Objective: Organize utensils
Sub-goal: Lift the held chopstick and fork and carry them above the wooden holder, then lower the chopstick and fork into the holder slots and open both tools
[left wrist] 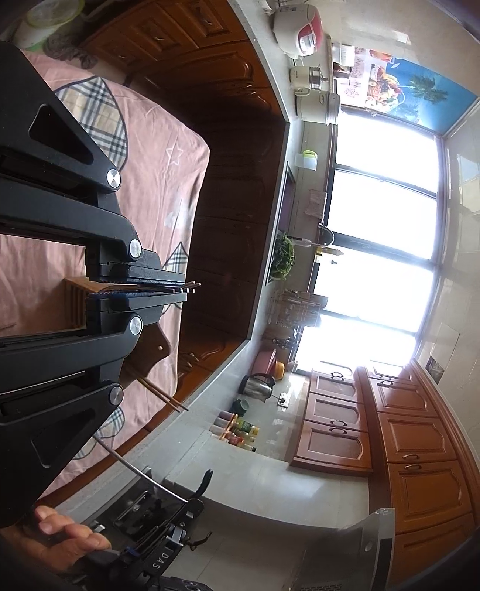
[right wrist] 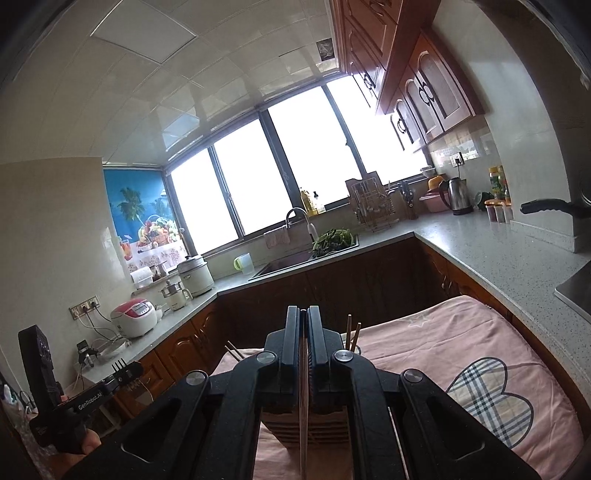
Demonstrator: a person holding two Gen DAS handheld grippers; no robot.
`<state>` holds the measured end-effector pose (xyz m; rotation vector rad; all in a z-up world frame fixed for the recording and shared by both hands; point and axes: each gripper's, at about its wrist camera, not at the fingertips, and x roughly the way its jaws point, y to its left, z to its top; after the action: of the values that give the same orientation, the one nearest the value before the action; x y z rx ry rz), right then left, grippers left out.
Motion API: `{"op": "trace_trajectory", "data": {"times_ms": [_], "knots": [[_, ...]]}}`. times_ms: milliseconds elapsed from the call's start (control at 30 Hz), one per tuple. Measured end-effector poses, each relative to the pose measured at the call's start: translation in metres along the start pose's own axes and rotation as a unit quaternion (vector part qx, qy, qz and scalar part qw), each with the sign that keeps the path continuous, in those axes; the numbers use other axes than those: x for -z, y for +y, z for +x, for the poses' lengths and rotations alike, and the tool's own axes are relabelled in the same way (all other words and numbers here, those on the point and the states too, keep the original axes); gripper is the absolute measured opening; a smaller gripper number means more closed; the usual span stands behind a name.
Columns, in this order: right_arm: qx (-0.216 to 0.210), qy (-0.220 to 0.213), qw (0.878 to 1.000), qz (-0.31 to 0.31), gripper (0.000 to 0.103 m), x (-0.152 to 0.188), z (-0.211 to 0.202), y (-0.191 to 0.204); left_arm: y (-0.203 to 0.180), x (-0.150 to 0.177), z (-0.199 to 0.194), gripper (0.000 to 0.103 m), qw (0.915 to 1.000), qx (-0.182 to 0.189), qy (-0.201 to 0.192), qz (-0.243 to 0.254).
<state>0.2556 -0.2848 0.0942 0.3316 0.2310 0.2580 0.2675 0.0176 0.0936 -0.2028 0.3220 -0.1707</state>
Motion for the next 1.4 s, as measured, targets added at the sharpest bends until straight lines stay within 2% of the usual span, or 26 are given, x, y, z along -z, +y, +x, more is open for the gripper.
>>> {"op": "trace_trajectory", "data": {"times_ms": [233, 400, 567, 800, 1100, 1400], "knots": [[0.013, -0.022, 1.0, 0.003, 0.004, -0.018, 0.039, -0.013, -0.002, -0.022, 0.042, 0.002, 0.9996, -0.022, -0.019, 0.005], [0.027, -0.04, 0.999, -0.012, 0.004, -0.025, 0.062, -0.016, -0.007, -0.023, 0.073, 0.002, 0.9983, -0.046, -0.03, 0.019], [0.037, -0.041, 0.998, -0.017, 0.004, -0.016, 0.084, -0.021, -0.006, -0.006, 0.109, 0.002, 0.9982, -0.056, -0.004, 0.02], [0.05, -0.015, 0.998, -0.016, 0.004, 0.022, 0.108, -0.033, -0.008, 0.024, 0.142, 0.002, 0.9972, -0.066, 0.029, 0.022], [0.058, 0.016, 0.998, -0.012, 0.004, 0.051, 0.122, -0.038, -0.019, 0.042, 0.16, 0.002, 0.9962, -0.058, 0.05, 0.042], [0.059, 0.025, 0.998, -0.002, 0.004, 0.05, 0.121, -0.043, -0.021, 0.042, 0.165, 0.002, 0.9953, -0.049, 0.069, 0.048]]}}
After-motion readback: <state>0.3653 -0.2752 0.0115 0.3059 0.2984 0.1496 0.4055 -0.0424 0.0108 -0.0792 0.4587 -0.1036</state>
